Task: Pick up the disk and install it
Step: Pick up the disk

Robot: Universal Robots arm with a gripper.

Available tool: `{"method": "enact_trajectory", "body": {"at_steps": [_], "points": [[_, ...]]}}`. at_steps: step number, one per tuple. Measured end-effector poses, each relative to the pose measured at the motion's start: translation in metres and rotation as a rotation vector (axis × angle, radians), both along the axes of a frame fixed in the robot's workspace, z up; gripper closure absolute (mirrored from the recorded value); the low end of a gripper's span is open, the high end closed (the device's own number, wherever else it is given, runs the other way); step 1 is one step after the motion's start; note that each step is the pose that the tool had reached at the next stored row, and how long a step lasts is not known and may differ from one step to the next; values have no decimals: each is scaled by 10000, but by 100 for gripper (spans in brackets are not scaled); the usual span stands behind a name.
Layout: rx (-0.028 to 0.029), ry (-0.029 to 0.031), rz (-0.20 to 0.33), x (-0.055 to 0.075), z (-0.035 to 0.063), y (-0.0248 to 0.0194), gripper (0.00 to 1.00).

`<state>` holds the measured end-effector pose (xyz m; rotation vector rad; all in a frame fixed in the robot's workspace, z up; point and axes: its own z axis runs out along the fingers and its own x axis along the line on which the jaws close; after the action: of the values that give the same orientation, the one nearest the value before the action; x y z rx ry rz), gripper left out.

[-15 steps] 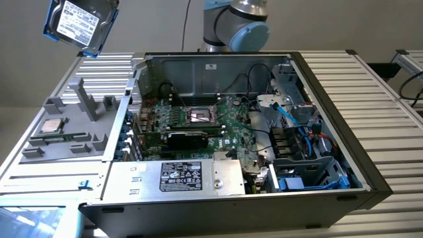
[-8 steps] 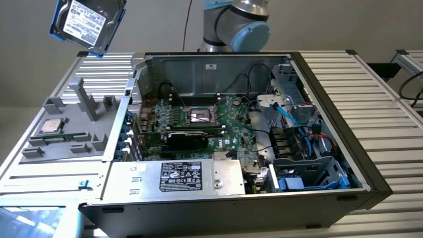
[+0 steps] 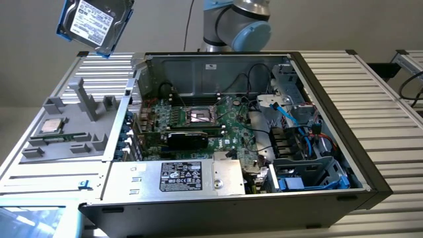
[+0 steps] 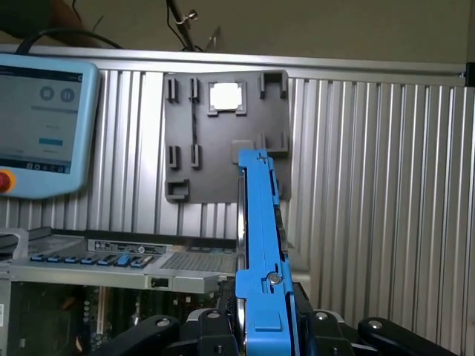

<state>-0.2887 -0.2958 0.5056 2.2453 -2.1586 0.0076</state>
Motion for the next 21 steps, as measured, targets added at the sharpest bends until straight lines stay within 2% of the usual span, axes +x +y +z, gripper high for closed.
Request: {"method": "enact_trajectory", "body": {"at_steps": [5, 11, 13, 17, 18, 21], "points": [[0, 1, 1, 75, 3, -35, 61], [12, -2, 0, 142, 3, -56, 61], [64, 0, 0, 173, 4, -67, 61], [309, -1, 0, 218, 3, -101, 61], [347, -1, -1, 226, 3, -109, 61], [353, -2, 0, 284, 4, -122, 61]]}}
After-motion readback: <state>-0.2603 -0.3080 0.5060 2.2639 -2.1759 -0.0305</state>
